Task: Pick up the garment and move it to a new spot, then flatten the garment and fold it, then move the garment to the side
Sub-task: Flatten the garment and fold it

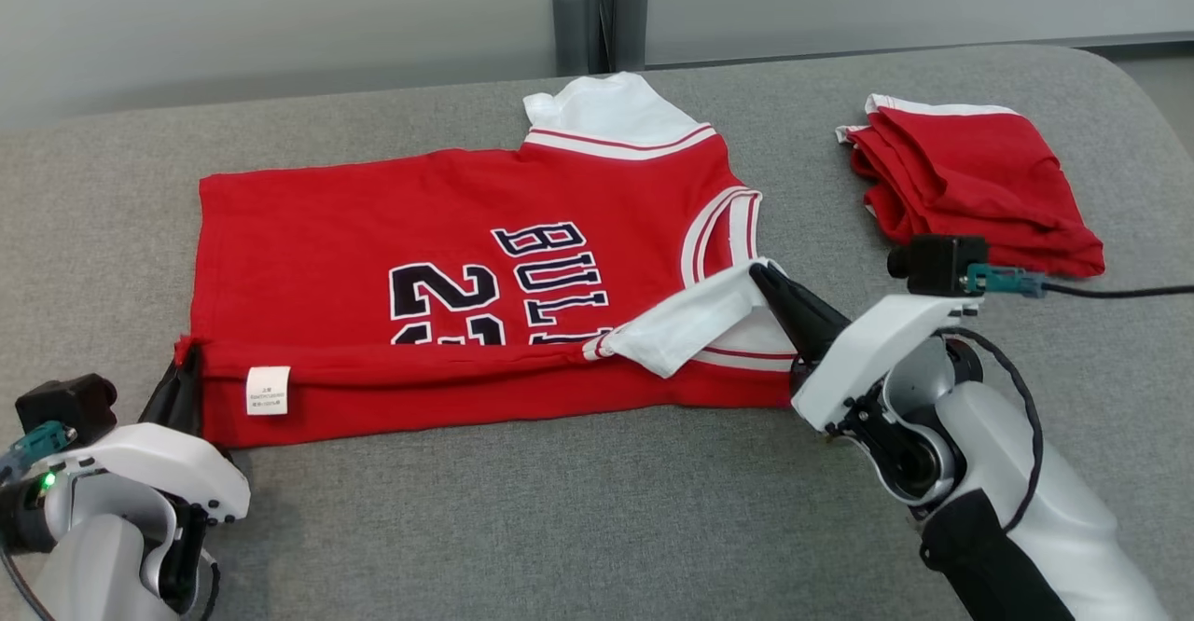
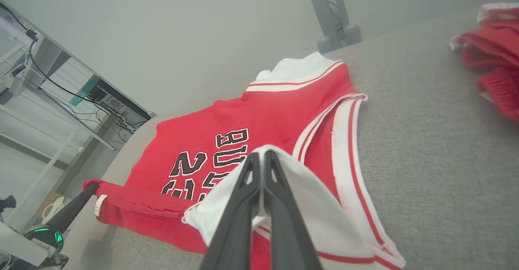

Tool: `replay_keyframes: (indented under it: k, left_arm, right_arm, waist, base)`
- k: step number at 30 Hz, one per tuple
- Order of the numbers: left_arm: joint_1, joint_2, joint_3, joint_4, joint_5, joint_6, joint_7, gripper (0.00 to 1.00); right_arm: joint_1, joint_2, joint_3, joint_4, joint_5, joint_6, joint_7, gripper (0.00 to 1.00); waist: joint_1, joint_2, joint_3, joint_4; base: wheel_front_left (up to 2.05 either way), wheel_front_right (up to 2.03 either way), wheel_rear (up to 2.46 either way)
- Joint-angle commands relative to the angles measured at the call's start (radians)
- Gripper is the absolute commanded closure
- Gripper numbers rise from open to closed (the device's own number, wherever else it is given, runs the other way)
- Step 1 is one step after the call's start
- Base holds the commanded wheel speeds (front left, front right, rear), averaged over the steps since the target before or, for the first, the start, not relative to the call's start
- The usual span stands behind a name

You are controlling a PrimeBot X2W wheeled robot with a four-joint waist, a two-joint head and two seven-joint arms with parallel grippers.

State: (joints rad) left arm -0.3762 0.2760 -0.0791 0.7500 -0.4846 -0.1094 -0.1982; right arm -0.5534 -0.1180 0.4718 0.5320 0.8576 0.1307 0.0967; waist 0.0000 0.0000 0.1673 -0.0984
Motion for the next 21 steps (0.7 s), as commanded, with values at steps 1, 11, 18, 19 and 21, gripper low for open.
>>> replay_keyframes:
  k: [1, 11, 18, 19, 21]
  left_arm:
    - [-0.040, 0.010, -0.007, 0.031, -0.002, -0.007, -0.006, 1.00]
    - [-0.184, 0.030, -0.070, 0.215, -0.021, -0.020, -0.032, 1.00]
    - [-0.244, 0.017, -0.138, 0.260, -0.054, -0.021, -0.048, 1.00]
    - [-0.248, 0.016, -0.146, 0.265, -0.059, -0.021, -0.050, 1.00]
    - [-0.254, 0.015, -0.163, 0.275, -0.071, -0.021, -0.054, 1.00]
  right_arm:
    - [-0.040, 0.004, 0.012, 0.044, 0.017, 0.000, -0.014, 1.00]
    - [-0.229, 0.043, 0.110, 0.289, 0.098, 0.000, -0.069, 1.00]
    - [-0.313, 0.060, 0.171, 0.386, 0.146, 0.000, -0.132, 1.00]
    - [-0.320, 0.061, 0.178, 0.394, 0.153, 0.000, -0.144, 1.00]
    - [-0.327, 0.062, 0.198, 0.410, 0.166, 0.000, -0.157, 0.71]
  waist:
    - [0.0000, 0.0000, 0.017, -0.004]
    - [0.0000, 0.0000, 0.082, -0.008]
    - [0.0000, 0.0000, 0.117, 0.007]
    - [0.0000, 0.0000, 0.118, 0.008]
    - [0.0000, 0.0000, 0.118, 0.011]
  base:
    - [0.00, 0.00, 0.00]
    - [0.00, 0.00, 0.00]
    - [0.00, 0.00, 0.00]
    - [0.00, 0.00, 0.00]
    - [0.00, 0.00, 0.00]
